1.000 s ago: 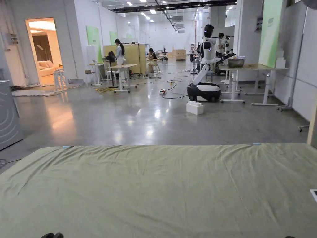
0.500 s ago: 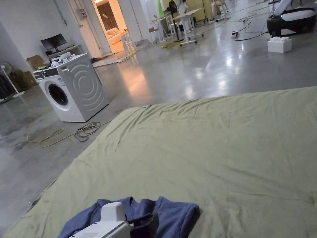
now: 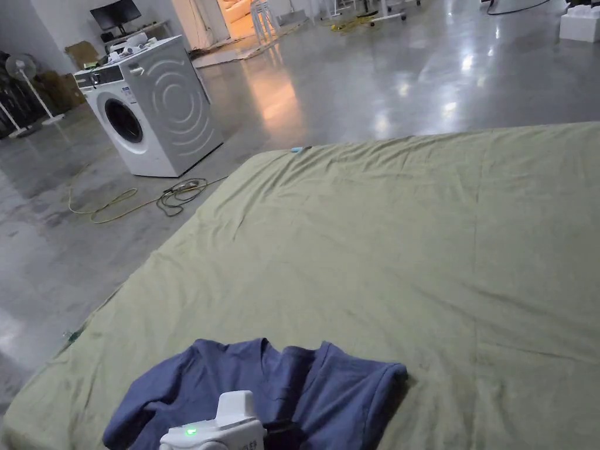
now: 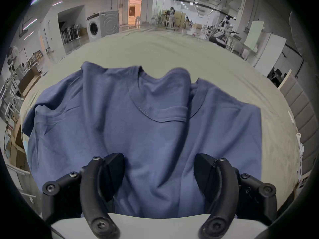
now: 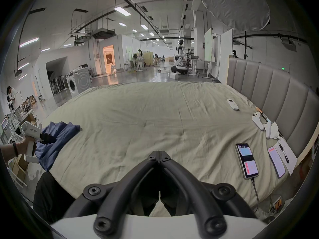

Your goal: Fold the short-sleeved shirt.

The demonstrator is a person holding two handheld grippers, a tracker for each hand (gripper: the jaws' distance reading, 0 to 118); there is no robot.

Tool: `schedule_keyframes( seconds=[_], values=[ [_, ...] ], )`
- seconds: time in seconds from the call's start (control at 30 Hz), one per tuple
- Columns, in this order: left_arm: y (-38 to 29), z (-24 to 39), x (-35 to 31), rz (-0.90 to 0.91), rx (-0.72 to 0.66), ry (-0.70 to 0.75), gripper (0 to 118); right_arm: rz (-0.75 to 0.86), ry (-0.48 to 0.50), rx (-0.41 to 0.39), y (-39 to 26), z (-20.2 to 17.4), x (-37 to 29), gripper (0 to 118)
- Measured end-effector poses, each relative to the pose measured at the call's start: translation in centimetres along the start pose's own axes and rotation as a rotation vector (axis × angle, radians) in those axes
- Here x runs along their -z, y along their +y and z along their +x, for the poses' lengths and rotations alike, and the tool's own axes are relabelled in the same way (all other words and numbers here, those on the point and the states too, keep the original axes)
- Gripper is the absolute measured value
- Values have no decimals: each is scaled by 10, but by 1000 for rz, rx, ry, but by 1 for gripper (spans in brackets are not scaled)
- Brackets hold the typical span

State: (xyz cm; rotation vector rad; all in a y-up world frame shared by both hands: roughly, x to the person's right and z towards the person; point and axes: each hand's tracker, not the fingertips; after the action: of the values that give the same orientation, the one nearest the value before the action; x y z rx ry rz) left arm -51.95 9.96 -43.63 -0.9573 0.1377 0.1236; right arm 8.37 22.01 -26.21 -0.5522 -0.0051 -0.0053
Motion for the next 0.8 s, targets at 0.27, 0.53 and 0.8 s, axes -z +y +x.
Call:
schedule_keyframes(
  seconds=[0.27, 0.53, 0.8],
  values=[
    [16, 9, 0, -32, 2, 4, 5, -4, 29, 41, -2, 1, -10, 0],
    [86, 4, -89, 230, -190, -134, 3, 48, 19, 4, -9, 25, -41, 0],
    [116, 154, -110, 316, 15, -407, 3, 70, -63, 155, -28, 60, -71, 0]
  ],
)
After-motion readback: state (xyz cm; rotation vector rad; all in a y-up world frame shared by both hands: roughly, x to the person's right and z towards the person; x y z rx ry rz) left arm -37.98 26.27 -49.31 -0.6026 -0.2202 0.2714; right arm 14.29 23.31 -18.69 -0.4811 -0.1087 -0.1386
